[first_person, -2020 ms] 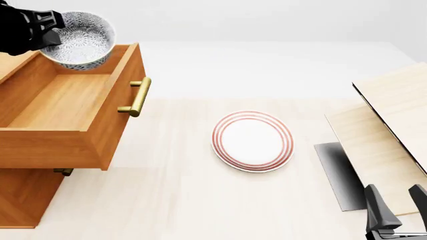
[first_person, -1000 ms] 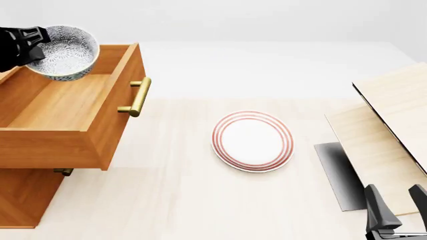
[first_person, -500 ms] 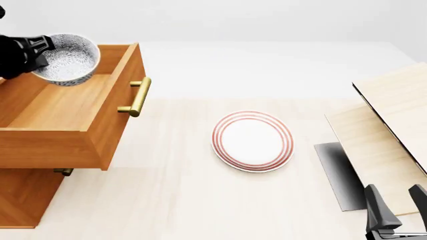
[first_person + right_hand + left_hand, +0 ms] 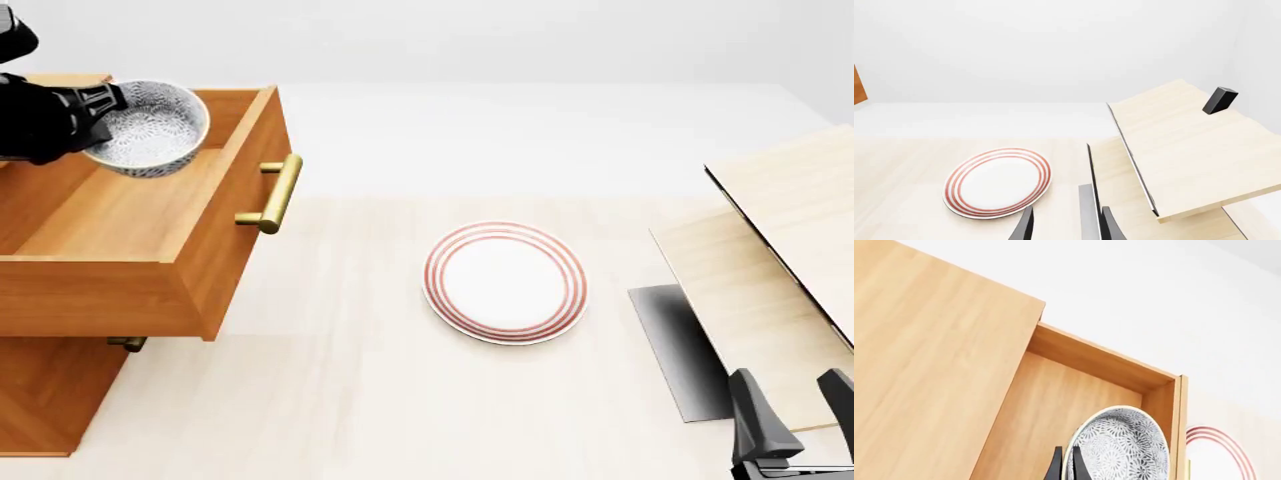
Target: Open the top drawer of the cabinet and put the bowl in it.
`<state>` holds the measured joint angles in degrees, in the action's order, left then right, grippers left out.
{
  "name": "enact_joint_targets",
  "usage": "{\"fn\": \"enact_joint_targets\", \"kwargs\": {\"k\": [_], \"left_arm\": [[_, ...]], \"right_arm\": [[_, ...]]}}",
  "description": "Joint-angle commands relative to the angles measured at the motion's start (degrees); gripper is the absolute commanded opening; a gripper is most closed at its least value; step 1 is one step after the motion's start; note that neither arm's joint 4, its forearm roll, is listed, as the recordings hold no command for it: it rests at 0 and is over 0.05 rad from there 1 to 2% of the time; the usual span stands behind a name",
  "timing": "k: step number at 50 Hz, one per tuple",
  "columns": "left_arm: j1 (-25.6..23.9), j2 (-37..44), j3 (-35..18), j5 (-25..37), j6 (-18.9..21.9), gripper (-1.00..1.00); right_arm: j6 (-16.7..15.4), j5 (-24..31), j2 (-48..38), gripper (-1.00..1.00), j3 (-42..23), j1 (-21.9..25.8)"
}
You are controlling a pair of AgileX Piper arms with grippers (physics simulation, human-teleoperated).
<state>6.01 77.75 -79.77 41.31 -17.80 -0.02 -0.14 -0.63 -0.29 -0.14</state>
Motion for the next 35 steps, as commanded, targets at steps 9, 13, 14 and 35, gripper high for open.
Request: {"fn": "enact_joint_targets", "kwargs": {"k": [9, 13, 14, 35], "left_arm": [[0.1, 2.9, 0.8, -2.5, 0.2, -1.0], [0.0, 3.3, 0.9, -2.7, 0.1, -1.0], [0.2, 3.4, 0.9, -2.7, 0.2, -1.0], [1.4, 6.1, 1.7, -4.6, 0.7, -1.0]], "right_arm": [[0.0, 0.0, 0.1, 1.0, 0.0, 0.0], [0.0, 0.0, 0.1, 1.0, 0.0, 0.0], [0.0, 0.0, 0.1, 1.0, 0.0, 0.0], [0.0, 0.0, 0.1, 1.0, 0.0, 0.0]]}}
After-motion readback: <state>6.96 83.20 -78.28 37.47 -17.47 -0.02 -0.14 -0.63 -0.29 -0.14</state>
